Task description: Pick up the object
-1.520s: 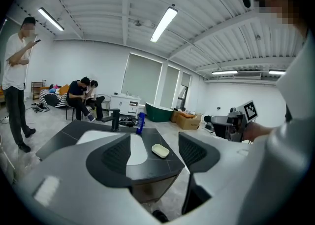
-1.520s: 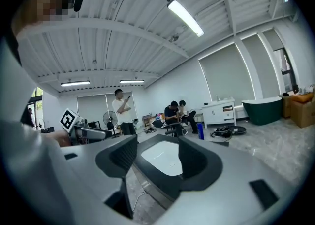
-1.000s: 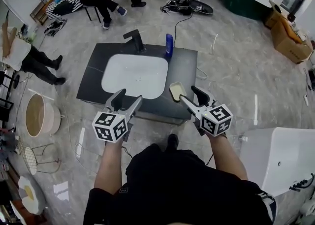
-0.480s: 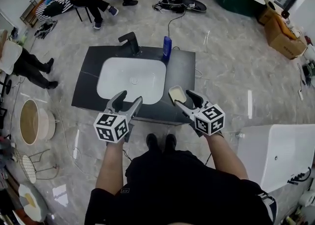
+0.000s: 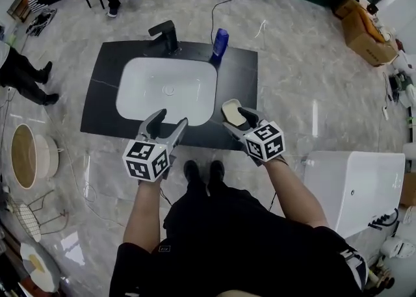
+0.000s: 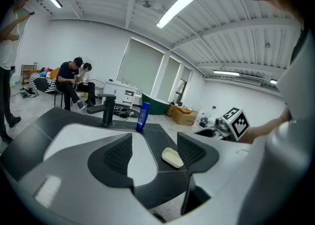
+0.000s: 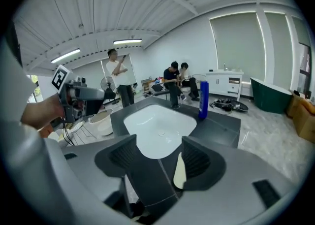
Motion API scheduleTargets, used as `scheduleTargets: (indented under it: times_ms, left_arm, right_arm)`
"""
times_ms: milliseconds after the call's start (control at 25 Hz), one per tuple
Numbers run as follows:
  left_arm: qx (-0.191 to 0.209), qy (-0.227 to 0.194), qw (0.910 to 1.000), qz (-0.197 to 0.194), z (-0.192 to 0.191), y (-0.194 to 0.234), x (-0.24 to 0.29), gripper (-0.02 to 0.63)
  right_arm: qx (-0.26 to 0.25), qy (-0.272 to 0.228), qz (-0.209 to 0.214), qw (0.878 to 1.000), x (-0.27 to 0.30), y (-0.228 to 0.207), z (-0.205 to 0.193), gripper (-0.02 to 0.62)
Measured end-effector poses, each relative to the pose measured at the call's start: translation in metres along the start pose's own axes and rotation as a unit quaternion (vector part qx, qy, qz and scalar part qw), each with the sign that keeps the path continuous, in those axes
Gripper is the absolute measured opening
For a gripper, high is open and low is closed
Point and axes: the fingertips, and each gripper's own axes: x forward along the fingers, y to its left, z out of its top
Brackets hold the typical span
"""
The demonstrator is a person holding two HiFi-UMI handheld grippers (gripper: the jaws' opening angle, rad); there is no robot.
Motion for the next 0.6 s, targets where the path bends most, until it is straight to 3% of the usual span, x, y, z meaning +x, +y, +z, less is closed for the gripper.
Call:
scheduleTargets:
  times_ms: [600]
  left_arm:
    - [-0.031, 0.026, 0.9987, -0.031, -0.036, 0.019, 0.016, 0.291]
  right_arm:
    - [-0.019, 0.163, -0.043, 0.986, 0.083, -0.031, -0.084, 0.264]
